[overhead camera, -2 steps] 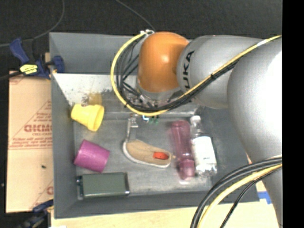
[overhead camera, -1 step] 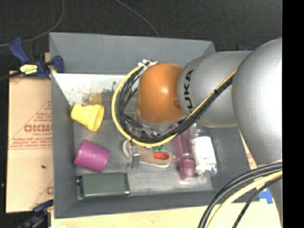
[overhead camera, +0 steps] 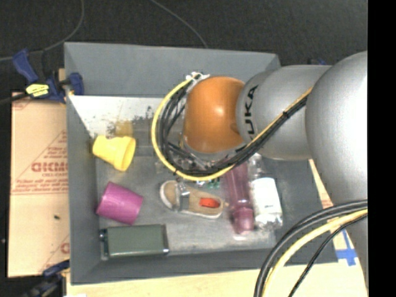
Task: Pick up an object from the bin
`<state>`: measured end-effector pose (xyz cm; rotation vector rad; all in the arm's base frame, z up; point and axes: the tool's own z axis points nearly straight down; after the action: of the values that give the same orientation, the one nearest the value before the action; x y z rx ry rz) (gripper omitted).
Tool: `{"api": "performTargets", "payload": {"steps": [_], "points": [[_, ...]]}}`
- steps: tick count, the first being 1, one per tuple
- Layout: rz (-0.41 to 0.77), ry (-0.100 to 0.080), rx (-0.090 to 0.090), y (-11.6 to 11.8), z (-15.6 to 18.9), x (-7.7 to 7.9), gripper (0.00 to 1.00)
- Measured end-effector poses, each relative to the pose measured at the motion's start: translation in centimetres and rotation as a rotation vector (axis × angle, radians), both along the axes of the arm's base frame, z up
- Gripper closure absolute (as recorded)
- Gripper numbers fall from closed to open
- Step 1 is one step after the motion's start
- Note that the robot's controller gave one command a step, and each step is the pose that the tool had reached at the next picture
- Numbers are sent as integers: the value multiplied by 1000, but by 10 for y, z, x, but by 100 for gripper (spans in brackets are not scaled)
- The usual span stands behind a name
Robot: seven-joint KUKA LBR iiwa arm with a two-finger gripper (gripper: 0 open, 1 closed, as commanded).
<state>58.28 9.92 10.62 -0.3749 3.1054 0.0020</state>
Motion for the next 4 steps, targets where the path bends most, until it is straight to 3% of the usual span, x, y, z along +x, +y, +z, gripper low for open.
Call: {"api": "performTargets", "payload": {"steps": [1,2,3,4], "points": [[-77,7,3,-31,-25,6,0],[83,-10,4,-35,-32,-5,100],[82,-10,4,-35,-32,-5,100],[86,-13,4,-38,26,-1,100]]}}
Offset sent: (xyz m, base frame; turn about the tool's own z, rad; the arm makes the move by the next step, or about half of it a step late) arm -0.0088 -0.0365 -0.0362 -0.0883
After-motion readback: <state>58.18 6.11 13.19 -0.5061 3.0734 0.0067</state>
